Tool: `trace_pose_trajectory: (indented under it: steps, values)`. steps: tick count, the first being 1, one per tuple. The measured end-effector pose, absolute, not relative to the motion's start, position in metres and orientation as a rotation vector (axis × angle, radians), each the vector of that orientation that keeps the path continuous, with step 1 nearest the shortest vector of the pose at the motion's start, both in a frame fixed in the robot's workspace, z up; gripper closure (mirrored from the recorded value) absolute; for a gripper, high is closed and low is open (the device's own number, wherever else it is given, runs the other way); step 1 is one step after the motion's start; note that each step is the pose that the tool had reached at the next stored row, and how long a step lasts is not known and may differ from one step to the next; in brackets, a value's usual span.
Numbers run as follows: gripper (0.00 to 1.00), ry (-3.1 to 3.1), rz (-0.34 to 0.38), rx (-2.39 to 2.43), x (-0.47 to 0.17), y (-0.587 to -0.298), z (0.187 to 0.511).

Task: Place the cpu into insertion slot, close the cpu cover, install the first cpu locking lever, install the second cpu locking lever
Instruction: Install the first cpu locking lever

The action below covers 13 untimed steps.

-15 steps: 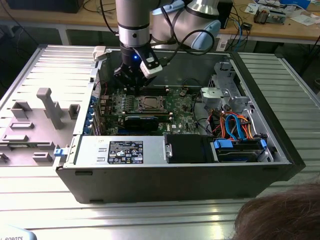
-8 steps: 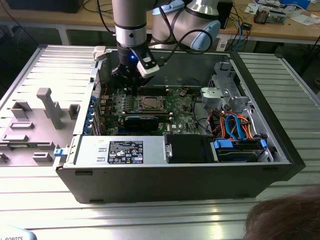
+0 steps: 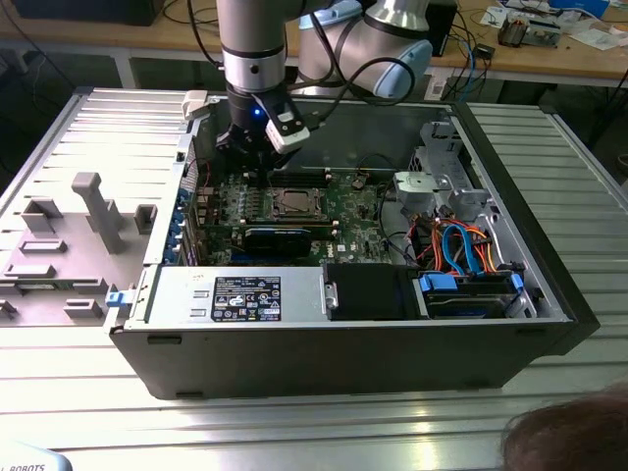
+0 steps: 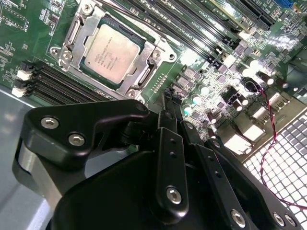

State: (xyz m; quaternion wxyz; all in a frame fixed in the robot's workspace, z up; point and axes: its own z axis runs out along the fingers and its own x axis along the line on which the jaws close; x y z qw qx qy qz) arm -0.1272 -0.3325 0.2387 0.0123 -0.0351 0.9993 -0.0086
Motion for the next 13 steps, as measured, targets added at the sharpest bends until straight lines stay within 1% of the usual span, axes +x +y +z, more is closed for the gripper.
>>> trace_pose_trajectory:
  steps: [13]
  values:
    - [0.89, 3.115, -0.027, -0.109, -0.1333, -0.3324, 0.2385]
